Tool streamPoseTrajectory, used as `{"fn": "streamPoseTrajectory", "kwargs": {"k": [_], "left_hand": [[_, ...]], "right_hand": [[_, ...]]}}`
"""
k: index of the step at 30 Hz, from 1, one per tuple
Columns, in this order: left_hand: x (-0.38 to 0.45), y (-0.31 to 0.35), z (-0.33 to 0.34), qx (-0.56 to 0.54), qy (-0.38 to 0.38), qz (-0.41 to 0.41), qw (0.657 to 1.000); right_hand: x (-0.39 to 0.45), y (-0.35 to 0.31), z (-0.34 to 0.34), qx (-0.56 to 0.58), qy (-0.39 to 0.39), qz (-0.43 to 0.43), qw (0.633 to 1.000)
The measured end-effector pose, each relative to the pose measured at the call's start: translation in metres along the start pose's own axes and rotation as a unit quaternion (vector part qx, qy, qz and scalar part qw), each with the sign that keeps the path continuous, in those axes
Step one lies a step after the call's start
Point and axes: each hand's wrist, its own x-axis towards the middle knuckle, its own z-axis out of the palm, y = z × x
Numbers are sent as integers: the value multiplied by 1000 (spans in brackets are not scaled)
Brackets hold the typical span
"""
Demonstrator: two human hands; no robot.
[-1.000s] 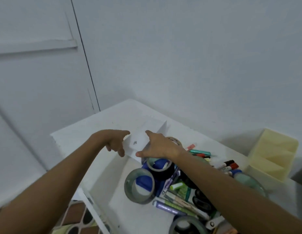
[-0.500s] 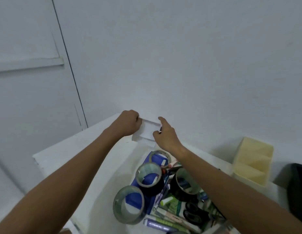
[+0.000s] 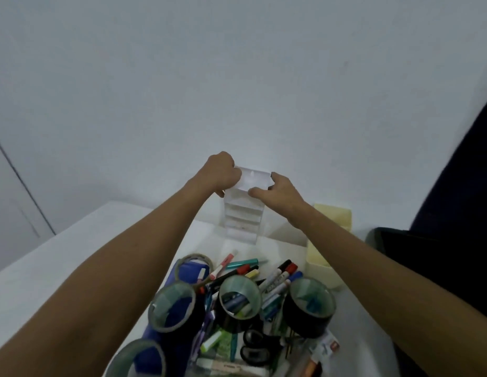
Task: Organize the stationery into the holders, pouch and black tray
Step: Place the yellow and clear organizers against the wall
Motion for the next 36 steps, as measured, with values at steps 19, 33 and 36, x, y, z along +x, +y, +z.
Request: {"fn": "streamPoseTrajectory", "kwargs": {"k": [19,33,36], "left_hand": [[45,9,55,-90,-8,-15,996],[20,-40,71,-169,-110,71,977],[22,-46,80,-125,-65,74,987]], "right_hand": [[30,53,-27,-5,18,8,1000],[36,66,-19,-39,72,-29,996],[35,64,-16,-54,87,-32,994]]}}
